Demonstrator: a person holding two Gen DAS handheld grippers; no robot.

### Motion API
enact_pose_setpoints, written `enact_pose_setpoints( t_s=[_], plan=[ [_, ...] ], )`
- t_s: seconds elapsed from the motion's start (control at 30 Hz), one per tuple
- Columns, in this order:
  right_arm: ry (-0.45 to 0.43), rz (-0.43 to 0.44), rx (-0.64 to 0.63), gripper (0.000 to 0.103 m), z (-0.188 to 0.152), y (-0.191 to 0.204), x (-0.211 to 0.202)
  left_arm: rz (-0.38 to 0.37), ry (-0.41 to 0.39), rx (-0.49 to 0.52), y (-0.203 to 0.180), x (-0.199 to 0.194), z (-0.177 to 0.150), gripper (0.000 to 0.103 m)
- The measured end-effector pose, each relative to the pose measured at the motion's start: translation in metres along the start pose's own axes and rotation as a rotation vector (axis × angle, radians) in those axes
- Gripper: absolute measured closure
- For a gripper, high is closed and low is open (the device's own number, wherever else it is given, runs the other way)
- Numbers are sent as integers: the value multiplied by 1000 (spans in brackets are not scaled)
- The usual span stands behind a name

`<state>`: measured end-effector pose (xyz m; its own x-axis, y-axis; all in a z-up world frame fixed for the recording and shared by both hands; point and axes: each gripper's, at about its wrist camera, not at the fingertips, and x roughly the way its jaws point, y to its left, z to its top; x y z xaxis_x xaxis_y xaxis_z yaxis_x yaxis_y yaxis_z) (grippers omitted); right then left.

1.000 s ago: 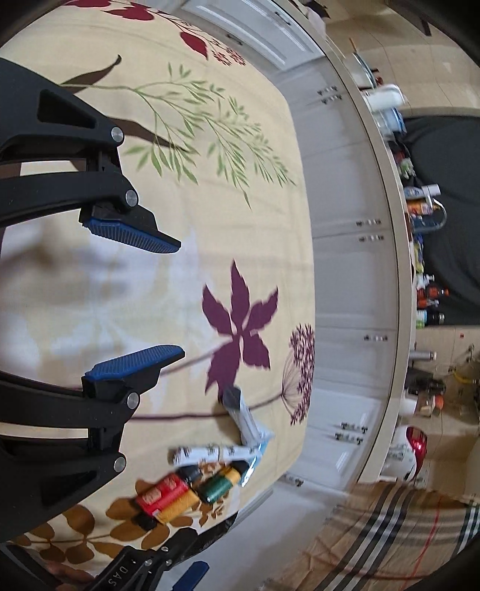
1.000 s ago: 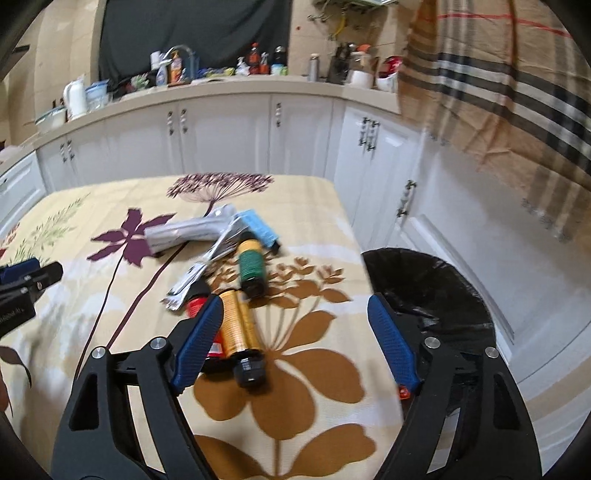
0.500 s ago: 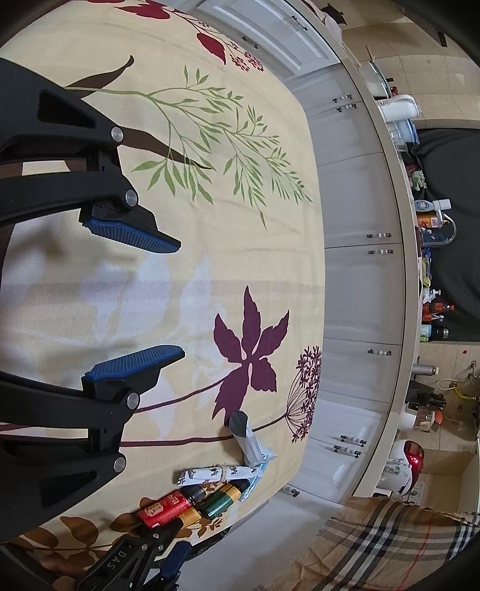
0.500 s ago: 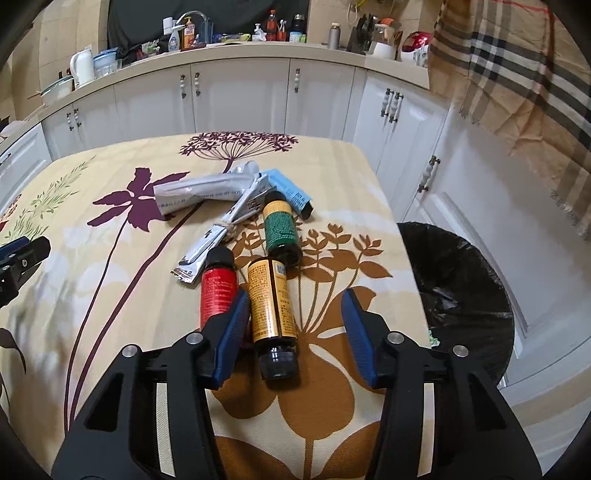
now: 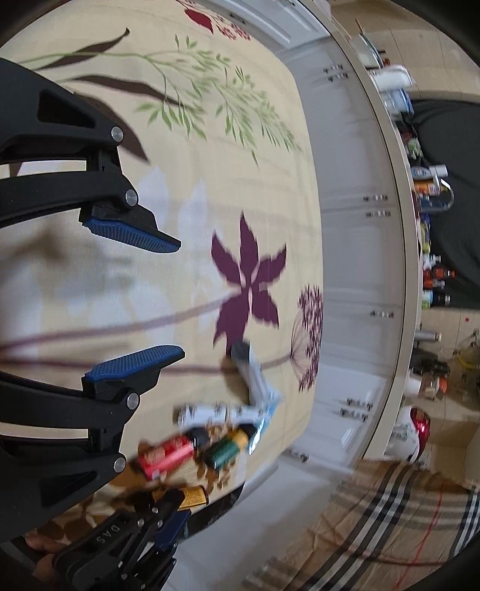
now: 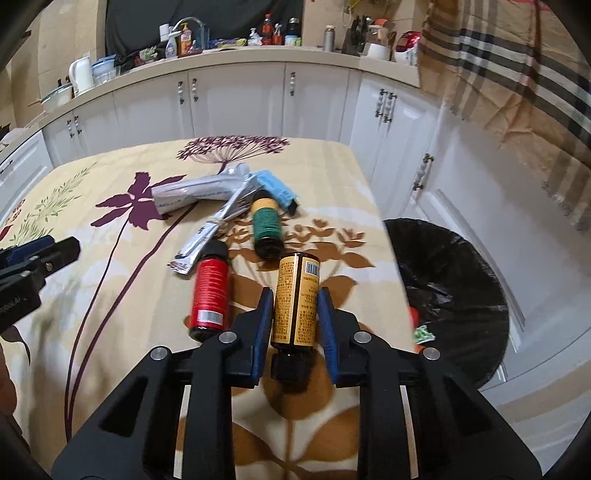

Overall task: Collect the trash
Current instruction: 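Carry the gold bottle toward the bin while the left tool grasps the red can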

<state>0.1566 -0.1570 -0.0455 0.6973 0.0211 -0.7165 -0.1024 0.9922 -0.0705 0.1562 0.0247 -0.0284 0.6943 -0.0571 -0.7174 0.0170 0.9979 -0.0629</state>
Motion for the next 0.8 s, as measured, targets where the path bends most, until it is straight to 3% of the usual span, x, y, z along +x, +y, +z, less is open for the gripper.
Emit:
enact_pose_setpoints(
  t_s=[0.4,0.8],
  plan=[
    [-44,-31,105,79,-15,-57,-20,-91,30,84,-76,11,1,47],
    [-53,-28,182,79,-31,-96,-21,-63,78,126,-113,37,-5,47]
  ],
)
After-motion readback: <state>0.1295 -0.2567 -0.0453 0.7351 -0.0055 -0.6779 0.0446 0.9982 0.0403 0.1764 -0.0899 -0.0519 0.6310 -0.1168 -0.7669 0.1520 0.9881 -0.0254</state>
